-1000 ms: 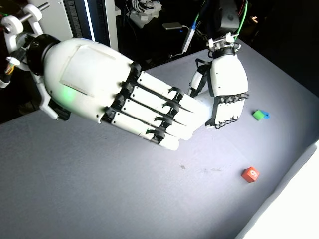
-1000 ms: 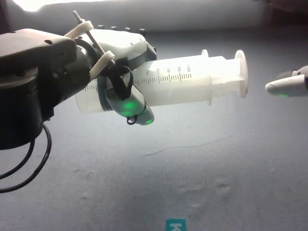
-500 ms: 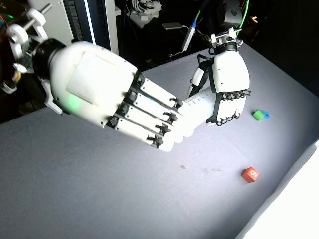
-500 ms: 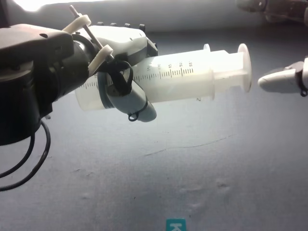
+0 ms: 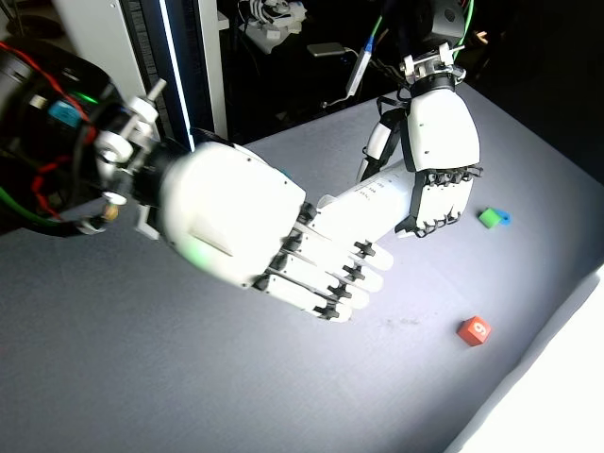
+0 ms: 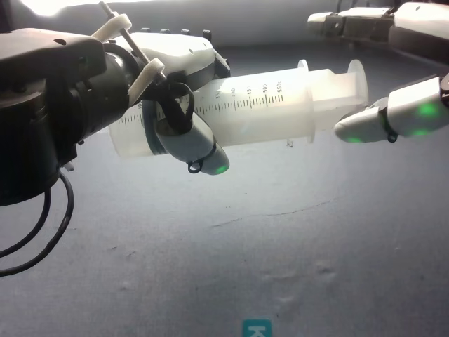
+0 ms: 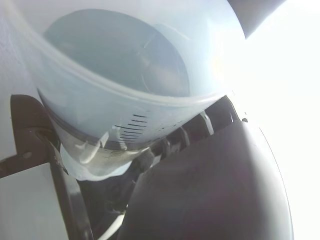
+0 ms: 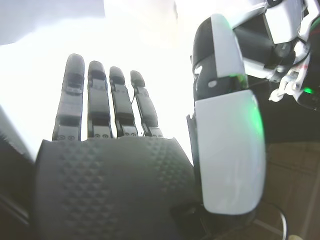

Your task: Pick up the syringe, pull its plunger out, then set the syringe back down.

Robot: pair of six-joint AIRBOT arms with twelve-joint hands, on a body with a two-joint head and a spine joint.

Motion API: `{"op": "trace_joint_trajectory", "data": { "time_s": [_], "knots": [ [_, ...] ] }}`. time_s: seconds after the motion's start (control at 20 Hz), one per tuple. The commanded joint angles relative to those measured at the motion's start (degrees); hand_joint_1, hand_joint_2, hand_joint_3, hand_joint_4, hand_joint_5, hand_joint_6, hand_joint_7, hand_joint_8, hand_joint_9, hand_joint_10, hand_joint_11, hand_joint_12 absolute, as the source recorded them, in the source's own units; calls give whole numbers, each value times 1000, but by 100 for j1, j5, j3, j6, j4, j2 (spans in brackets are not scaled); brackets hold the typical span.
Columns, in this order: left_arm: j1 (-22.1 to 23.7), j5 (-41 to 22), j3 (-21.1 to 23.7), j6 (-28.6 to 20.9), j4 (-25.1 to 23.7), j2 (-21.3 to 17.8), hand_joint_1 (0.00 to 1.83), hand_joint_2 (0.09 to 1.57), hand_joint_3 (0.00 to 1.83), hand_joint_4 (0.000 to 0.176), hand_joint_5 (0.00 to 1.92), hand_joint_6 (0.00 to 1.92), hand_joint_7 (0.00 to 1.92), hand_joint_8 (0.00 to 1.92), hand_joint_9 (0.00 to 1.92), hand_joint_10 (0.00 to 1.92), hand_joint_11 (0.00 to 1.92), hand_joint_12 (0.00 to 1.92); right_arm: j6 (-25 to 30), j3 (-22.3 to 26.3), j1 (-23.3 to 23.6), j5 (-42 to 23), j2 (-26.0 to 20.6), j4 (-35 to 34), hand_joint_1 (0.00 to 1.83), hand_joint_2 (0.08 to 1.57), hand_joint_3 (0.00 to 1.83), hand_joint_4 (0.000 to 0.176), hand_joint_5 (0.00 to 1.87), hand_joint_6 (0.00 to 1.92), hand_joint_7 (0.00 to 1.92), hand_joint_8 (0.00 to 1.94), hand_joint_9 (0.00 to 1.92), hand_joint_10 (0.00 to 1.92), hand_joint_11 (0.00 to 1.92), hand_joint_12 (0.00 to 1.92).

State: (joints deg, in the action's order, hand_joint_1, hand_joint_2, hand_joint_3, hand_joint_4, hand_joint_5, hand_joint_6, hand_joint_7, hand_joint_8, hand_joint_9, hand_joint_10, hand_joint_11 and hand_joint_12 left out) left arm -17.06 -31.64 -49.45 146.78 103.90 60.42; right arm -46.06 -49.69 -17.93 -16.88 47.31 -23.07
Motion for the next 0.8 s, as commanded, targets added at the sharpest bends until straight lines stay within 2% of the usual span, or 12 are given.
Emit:
{"op": "trace_joint_trajectory", "data": {
  "time_s": [0.0, 0.15, 0.2, 0.25, 0.35, 0.4, 0.45, 0.5, 0.65, 0.75],
  "knots": [
    [111, 45, 5, -15, -276, -35, 1216, 1153, 0, 0, 926, 965, 909, 1266, 810, 1133, 558, 1459, 14, -41, 37, -685, -12, 28, 1047, 1002, 5, 0, 142, 7, 123, 4, 151, 1, 0, 625],
    [117, 24, 5, -15, -269, -35, 1215, 1158, 1, 0, 899, 1000, 910, 1271, 802, 1148, 537, 1475, -28, -174, -33, -778, 129, 28, 1096, 986, 0, 0, 164, 14, 143, 10, 165, 7, 0, 630],
    [117, 23, 5, -14, -269, -35, 1214, 1156, 0, 0, 906, 998, 913, 1255, 810, 1123, 540, 1471, -52, -220, -66, -822, 174, 28, 1055, 1011, 5, 0, 197, 15, 204, 17, 237, 27, 0, 769],
    [116, 20, 5, -7, -269, -35, 1214, 1156, 0, 0, 906, 998, 913, 1255, 810, 1123, 540, 1471, -53, -265, -93, -824, 218, 28, 1055, 1011, 5, 0, 197, 15, 204, 17, 237, 27, 0, 769],
    [116, 7, 5, 3, -268, -35, 1212, 1167, 1, 0, 892, 1007, 883, 1318, 787, 1180, 539, 1500, -53, -336, -148, -839, 309, 28, 1073, 1023, 2, 0, 283, 28, 272, 18, 316, 40, 0, 924],
    [116, 2, 5, 5, -268, -35, 1212, 1167, 1, 0, 892, 1007, 883, 1318, 787, 1180, 539, 1500, -54, -354, -162, -857, 346, 28, 1073, 1023, 2, 0, 283, 28, 272, 18, 316, 40, 0, 924],
    [116, -5, 5, 5, -268, -35, 1213, 1170, 0, 0, 895, 997, 874, 1341, 777, 1214, 543, 1522, -54, -374, -169, -890, 384, 28, 1044, 1054, 3, 0, 354, 24, 382, 20, 408, 49, 0, 1085],
    [116, -9, 5, 5, -268, -35, 1212, 1170, 0, 0, 895, 996, 873, 1342, 776, 1215, 543, 1522, -55, -389, -169, -911, 408, 28, 1035, 1069, 6, 0, 377, 24, 412, 20, 436, 51, 0, 1134],
    [117, -20, 5, 6, -268, -35, 1213, 1167, 1, 0, 895, 1000, 880, 1328, 782, 1208, 547, 1515, -55, -402, -173, -944, 422, 28, 1045, 1093, 1, 0, 513, 33, 562, 32, 548, 62, 20, 1231],
    [118, -20, 6, 6, -268, -35, 1206, 1172, 2, 0, 867, 1051, 887, 1306, 784, 1203, 528, 1502, -56, -402, -186, -944, 421, 28, 1109, 1044, 0, 0, 710, 59, 756, 73, 708, 117, 179, 1260]
  ]
}}
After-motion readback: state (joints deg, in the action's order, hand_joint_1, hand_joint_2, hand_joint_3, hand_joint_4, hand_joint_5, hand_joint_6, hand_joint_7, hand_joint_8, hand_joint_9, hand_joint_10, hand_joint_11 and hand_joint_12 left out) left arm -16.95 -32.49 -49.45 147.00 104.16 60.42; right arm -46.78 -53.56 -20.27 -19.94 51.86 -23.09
